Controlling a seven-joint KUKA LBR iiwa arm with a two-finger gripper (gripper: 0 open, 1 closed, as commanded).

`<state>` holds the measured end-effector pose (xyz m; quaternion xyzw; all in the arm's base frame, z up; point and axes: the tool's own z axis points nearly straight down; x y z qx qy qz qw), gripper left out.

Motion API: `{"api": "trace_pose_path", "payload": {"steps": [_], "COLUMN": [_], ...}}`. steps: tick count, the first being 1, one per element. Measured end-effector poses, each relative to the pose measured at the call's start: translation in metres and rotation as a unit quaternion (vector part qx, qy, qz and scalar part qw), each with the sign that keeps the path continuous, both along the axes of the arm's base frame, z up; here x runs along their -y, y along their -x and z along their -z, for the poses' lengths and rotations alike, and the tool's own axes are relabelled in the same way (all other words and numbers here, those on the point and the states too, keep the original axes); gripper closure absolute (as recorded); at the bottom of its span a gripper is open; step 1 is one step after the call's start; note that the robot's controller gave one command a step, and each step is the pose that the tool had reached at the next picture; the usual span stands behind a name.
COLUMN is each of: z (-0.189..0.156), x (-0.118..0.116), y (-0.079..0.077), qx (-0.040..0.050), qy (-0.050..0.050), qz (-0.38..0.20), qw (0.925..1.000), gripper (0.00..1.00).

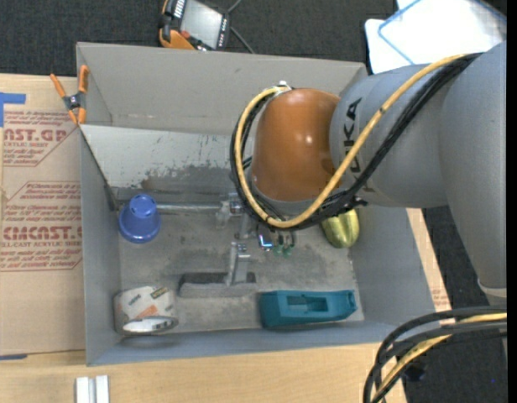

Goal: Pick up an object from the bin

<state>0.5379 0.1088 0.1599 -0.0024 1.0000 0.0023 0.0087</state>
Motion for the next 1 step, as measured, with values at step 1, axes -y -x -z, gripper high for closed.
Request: {"api": "trace_pose_path", "payload": {"steps": [1], "z": [0.0615], "x": [-0.0250], "y": [0.0458], "qx": [-0.0139], "qy": [0.001], "qz": [0.069], "qw": [0.9975], "gripper": [0.00]}}
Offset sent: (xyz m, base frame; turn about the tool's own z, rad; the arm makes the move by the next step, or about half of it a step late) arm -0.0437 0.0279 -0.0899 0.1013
